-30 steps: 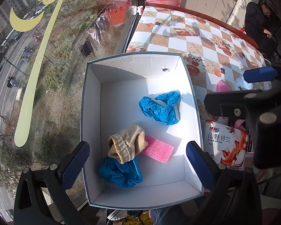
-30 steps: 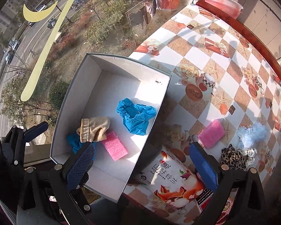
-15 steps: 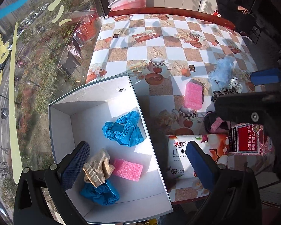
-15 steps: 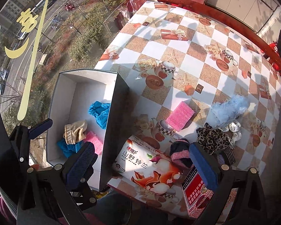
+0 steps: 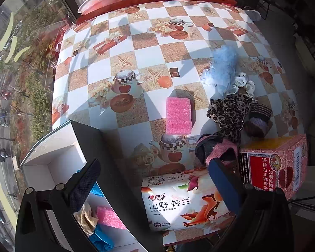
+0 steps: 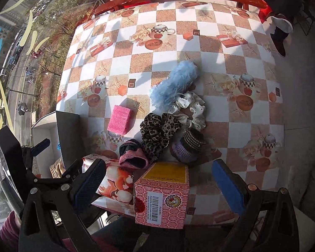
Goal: Organize soft objects
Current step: 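Move the left tool to the pink sponge while the right tool approaches the polka-dot scrunchie, then grasp the pink sponge with the left tool while the right tool grasps the white polka-dot scrunchie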
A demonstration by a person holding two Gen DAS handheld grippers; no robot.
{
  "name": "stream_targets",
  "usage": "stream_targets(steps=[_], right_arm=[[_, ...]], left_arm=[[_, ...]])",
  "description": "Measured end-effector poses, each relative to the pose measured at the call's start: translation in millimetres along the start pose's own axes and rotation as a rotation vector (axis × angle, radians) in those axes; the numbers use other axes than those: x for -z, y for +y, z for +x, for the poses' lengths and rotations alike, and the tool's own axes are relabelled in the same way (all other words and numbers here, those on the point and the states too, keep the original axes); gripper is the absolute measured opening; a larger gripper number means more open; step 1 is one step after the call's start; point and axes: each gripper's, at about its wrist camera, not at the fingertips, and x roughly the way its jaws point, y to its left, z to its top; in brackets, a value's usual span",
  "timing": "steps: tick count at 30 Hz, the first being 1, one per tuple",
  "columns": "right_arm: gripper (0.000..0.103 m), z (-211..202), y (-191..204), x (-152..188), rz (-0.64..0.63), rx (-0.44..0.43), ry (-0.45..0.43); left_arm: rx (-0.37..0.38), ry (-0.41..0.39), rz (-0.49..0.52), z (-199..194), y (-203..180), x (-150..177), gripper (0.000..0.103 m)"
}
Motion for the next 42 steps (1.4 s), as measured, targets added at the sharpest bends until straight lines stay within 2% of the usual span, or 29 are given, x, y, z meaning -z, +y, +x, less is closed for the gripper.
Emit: stream_targets(steps=[4,8,13,19,23,27,32,34,35,39,42], right_arm=[[0.101,19,-38,-1,0.063,0.002,0.038],[0.101,44,-58,-3,0.08,0.008,0.085],[0.101,79,-71,-17,0.093,0.012,0.129],[0.101,112,-73,-57,0.076,0.044,0.13],[0.101,136,-68,-84,0.023,0.102,0.115],[0.101,170,-75,-91,-0.006,0.205,0.172],[0.101,171,-121,-72,0.058,0.265,0.183],[0.101,166,-147,-65,0.113,0.281,0.19],[0.101,160,-159,-61,0.147,0.254,0.178],[0.101,132,-178,-52,0.239,0.049,0.099],[0.101,131,-163,-55,0.211,0.011,0.092]], left_arm=[[0.016,0.072,-0.008,33,-12,-26,0.103],[0.001,0.147,-0.01,68,-22,-46,0.103],[-0.013,0.209,-0.003,97,-34,-57,0.103],[-0.014,0.259,-0.03,120,-38,-64,0.103],[-0.026,0.267,-0.055,129,-35,-69,0.103],[-0.051,0.27,-0.072,137,-35,-73,0.103],[-0.148,0.241,-0.038,146,-31,-81,0.103],[-0.144,0.24,-0.044,144,-25,-81,0.103],[-0.127,0.232,-0.048,141,-24,-81,0.103],[-0.037,0.203,-0.058,128,-24,-80,0.103],[-0.036,0.224,-0.063,131,-27,-74,0.103]])
